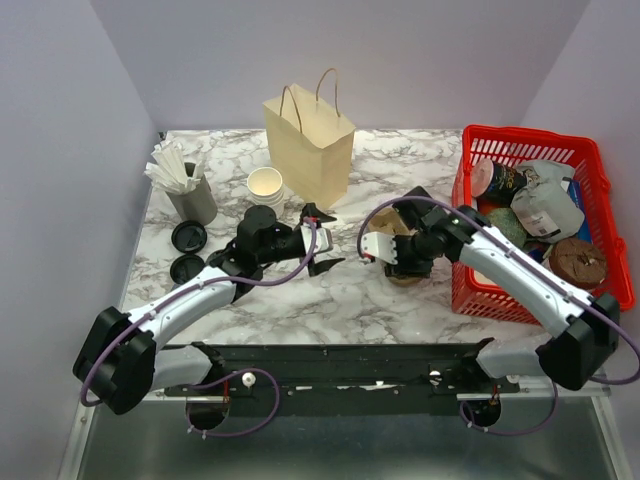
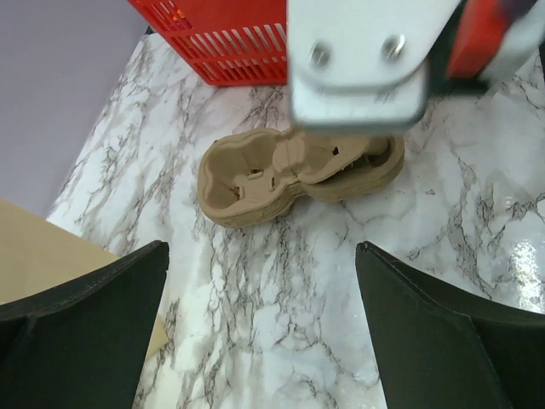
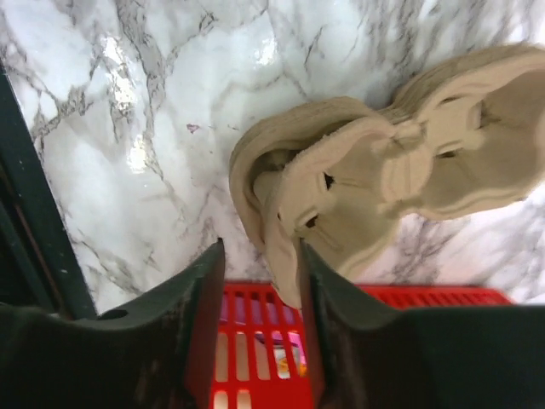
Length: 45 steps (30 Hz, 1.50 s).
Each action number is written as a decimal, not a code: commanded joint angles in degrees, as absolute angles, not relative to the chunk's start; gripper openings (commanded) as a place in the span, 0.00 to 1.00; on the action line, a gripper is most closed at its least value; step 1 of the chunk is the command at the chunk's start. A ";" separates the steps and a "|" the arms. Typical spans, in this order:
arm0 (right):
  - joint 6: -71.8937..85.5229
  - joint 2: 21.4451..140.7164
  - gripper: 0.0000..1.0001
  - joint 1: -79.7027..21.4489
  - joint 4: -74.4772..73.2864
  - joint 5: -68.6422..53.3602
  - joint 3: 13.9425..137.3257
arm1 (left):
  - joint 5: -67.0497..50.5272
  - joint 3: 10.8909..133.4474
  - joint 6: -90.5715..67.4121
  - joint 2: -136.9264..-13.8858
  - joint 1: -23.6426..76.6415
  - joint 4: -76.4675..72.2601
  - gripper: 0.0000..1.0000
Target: Pack the takeout coffee
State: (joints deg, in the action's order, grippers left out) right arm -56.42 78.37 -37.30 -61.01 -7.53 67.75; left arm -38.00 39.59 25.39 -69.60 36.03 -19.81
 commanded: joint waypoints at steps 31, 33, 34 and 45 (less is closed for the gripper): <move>-6.33 110.91 0.63 -26.02 -62.49 -4.48 93.43 | -21.27 32.78 15.82 -51.33 34.89 -5.01 0.99; -6.07 111.88 0.63 -25.75 -62.66 -4.39 93.60 | -21.09 32.87 15.47 -51.24 34.89 -4.92 0.99; -5.89 112.15 0.63 -25.66 -62.58 -4.31 93.60 | -21.01 32.87 15.38 -51.41 34.81 -4.92 0.99; -5.63 113.20 0.64 -23.64 -62.58 -3.69 91.76 | -20.92 32.61 13.98 -52.29 34.80 -6.15 0.99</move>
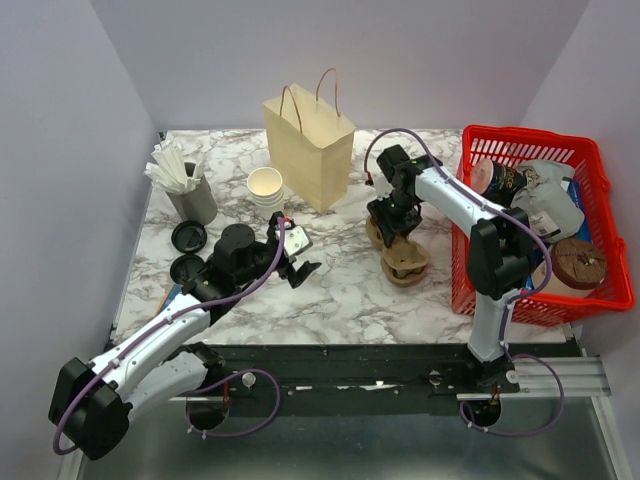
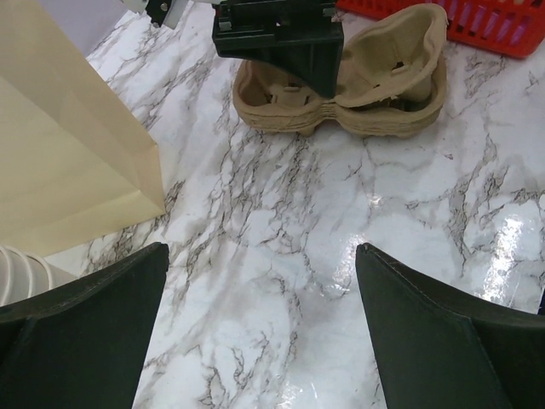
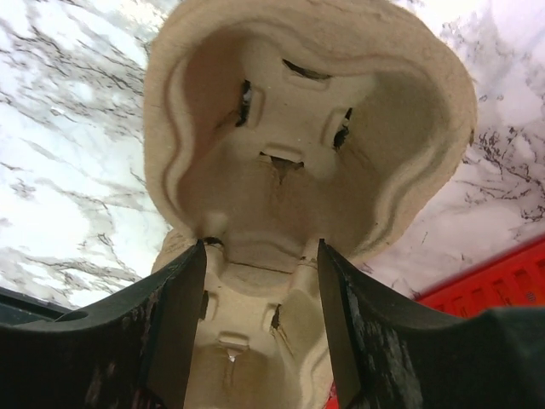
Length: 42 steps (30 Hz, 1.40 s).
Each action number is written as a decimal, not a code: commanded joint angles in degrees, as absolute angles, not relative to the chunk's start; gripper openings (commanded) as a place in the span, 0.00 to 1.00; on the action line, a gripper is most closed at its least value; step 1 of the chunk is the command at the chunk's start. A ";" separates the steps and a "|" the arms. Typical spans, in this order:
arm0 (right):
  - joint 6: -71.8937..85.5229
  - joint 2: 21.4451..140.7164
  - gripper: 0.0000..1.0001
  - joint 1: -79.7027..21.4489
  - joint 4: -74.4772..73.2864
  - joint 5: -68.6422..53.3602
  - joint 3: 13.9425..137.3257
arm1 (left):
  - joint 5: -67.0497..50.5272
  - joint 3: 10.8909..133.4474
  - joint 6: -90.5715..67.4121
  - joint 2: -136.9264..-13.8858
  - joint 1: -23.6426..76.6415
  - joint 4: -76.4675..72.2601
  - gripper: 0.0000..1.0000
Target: Pack the takeout coffee
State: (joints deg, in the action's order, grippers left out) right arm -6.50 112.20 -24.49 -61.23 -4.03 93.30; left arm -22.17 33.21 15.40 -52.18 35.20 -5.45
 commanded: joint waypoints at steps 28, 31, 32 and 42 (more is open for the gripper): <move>-16.32 107.14 0.01 -23.38 -63.89 -8.78 97.20 | -23.20 31.90 5.64 -61.51 34.89 -18.00 0.99; -22.02 106.61 0.01 -22.94 -64.51 -12.38 96.51 | -23.56 33.13 -2.59 -66.43 34.89 -25.20 0.99; -23.89 106.35 0.01 -22.94 -64.51 -14.57 95.63 | -23.12 33.31 -5.25 -69.14 34.89 -29.57 0.99; -28.04 104.41 0.01 -22.41 -61.61 -18.98 92.46 | -23.29 37.79 -28.64 -84.10 34.11 -42.97 0.99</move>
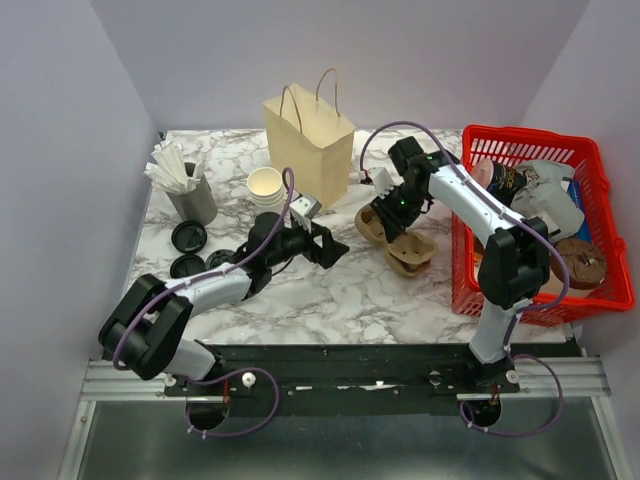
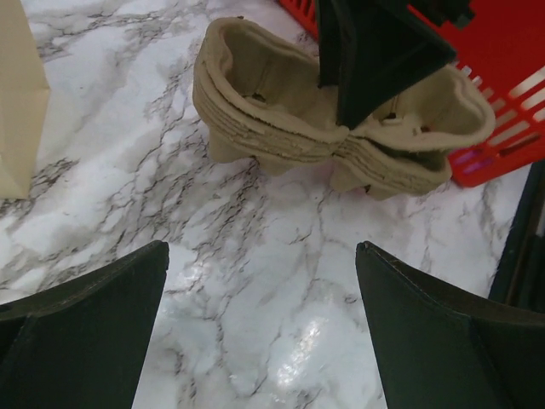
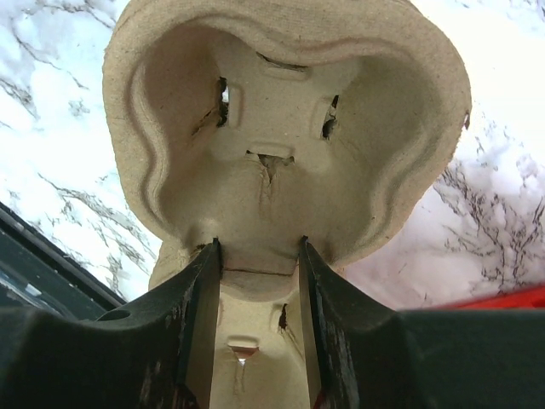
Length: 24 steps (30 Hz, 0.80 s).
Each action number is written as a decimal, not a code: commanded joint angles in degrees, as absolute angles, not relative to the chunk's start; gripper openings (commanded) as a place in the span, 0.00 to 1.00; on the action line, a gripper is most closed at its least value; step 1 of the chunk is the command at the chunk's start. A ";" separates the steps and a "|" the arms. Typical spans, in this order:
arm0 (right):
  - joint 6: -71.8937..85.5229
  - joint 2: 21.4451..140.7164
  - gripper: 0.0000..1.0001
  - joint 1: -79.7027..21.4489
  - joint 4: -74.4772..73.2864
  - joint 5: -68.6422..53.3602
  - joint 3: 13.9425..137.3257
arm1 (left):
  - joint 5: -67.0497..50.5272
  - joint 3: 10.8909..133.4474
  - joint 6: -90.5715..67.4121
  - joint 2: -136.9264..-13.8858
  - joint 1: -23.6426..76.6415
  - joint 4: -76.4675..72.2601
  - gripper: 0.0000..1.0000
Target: Pack the takeout coffee
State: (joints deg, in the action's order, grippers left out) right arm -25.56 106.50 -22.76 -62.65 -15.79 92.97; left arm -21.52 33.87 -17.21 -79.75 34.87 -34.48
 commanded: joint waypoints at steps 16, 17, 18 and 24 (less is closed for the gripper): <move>-25.23 102.13 0.01 -22.32 -62.40 -25.66 90.88 | -26.88 44.21 -34.54 -94.48 33.66 -47.28 0.98; -25.22 102.13 0.01 -22.32 -62.49 -25.66 91.23 | -28.11 44.21 -34.72 -95.27 33.58 -48.85 0.97; -25.31 102.22 0.01 -22.24 -62.66 -25.84 91.23 | -29.26 44.30 -34.89 -95.62 33.40 -49.56 0.97; -25.31 103.01 0.01 -20.92 -63.81 -26.80 91.75 | -36.29 45.09 -34.63 -96.77 32.08 -53.70 0.97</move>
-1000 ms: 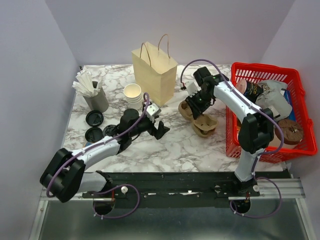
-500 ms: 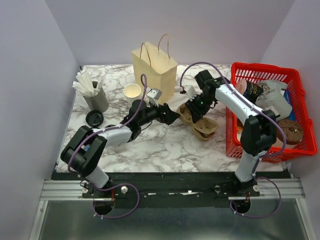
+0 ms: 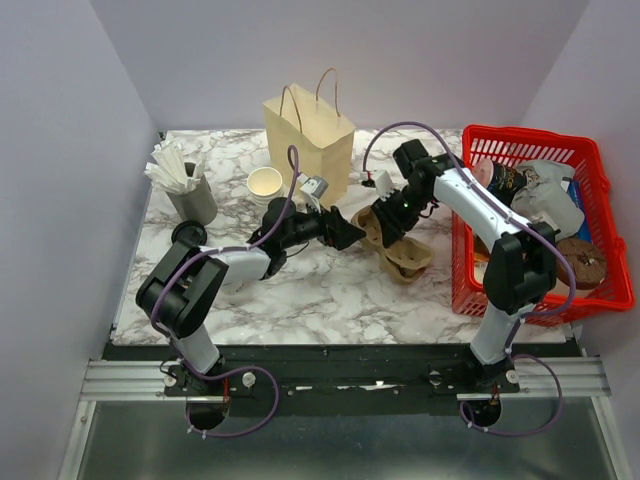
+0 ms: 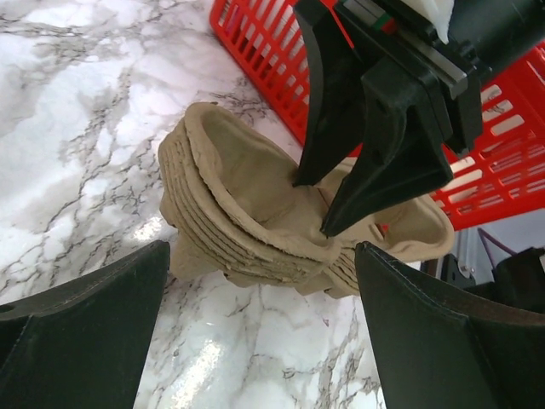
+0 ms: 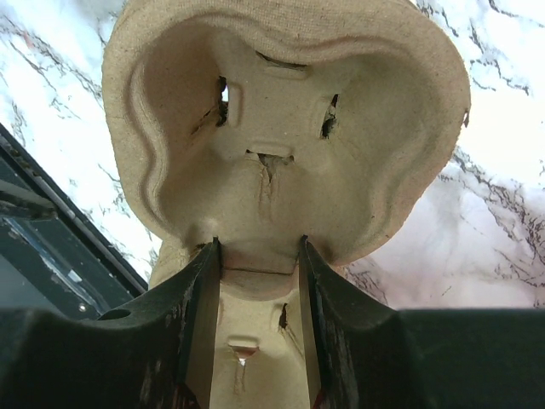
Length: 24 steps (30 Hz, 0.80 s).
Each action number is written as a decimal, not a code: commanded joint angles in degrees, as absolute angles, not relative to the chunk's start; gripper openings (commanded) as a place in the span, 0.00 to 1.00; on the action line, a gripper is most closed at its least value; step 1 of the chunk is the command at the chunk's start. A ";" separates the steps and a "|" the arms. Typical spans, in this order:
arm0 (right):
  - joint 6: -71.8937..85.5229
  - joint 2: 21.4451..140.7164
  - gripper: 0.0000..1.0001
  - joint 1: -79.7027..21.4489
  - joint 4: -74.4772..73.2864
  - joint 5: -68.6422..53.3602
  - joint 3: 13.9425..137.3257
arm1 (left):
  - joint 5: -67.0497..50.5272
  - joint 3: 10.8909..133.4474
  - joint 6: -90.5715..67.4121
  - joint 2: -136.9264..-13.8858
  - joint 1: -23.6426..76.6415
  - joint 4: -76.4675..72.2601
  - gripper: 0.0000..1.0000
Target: Pack the takeout coffee
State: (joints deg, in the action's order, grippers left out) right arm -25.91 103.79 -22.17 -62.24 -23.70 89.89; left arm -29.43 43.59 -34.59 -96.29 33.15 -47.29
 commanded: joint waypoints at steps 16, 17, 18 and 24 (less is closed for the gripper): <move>-27.16 103.62 0.01 -19.95 -67.15 -33.48 93.60 | -38.32 49.39 -33.13 -102.04 30.85 -52.47 0.91; -27.25 103.62 0.01 -20.04 -67.24 -33.75 93.78 | -38.41 49.39 -33.31 -102.39 30.94 -52.91 0.91; -27.25 103.71 0.01 -19.95 -67.32 -34.01 93.78 | -38.76 49.57 -33.48 -102.57 30.85 -53.08 0.91; -26.54 104.15 0.01 -19.60 -67.50 -33.84 93.69 | -44.81 49.39 -35.42 -102.92 30.67 -58.44 0.93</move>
State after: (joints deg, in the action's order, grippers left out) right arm -26.63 103.81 -20.08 -66.17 -30.81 91.72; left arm -38.61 48.40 -34.33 -102.15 30.96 -51.53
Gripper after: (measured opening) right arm 0.450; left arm 0.917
